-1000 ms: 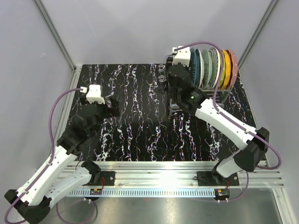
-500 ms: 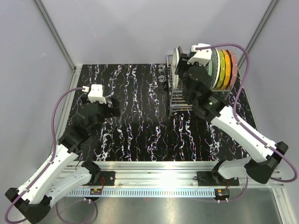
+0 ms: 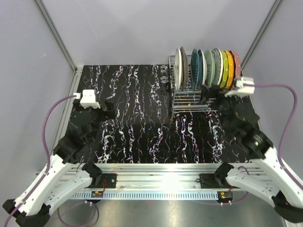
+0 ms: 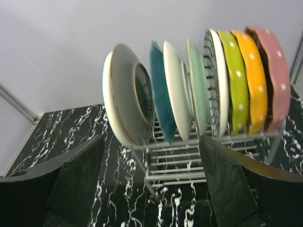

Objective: Load the plates into the dish rack

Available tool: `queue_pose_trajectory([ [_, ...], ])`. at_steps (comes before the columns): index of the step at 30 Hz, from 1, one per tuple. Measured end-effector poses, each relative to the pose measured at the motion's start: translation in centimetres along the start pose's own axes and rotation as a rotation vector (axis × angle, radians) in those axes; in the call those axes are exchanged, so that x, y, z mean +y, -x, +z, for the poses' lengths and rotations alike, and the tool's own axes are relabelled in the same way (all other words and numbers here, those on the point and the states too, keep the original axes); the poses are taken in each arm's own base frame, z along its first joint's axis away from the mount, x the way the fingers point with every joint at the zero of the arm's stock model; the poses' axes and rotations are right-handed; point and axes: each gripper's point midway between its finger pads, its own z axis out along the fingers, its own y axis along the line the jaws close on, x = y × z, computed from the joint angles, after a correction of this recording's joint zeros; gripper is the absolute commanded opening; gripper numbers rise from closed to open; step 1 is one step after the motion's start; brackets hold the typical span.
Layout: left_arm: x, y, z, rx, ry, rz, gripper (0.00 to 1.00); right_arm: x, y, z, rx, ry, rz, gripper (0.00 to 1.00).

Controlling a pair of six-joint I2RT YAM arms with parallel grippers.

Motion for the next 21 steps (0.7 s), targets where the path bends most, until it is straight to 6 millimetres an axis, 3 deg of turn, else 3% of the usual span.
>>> queue_pose_trajectory([
  [3, 0.6, 0.5, -0.7, -0.041, 0.008, -0.02, 0.99, -2.3, -2.4, -2.8, 0.029, 0.023, 0.046, 0.89],
  [7, 0.9, 0.9, -1.0, -0.059, 0.012, -0.027, 0.99, -3.4, -6.6, -4.5, 0.101, 0.051, 0.072, 0.92],
  [13, 0.9, 0.5, -0.8, -0.042, 0.018, -0.011, 0.99, -2.4, -12.6, -4.3, 0.282, 0.076, 0.027, 1.0],
  [18, 1.2, 0.6, -1.0, -0.048, 0.03, -0.01, 0.99, -2.4, -15.1, -3.8, 0.366, 0.034, 0.013, 1.0],
  [21, 1.5, 0.7, -1.0, -0.051, 0.04, -0.005, 0.99, -3.0, -15.5, -3.8, 0.379, -0.007, 0.005, 1.0],
])
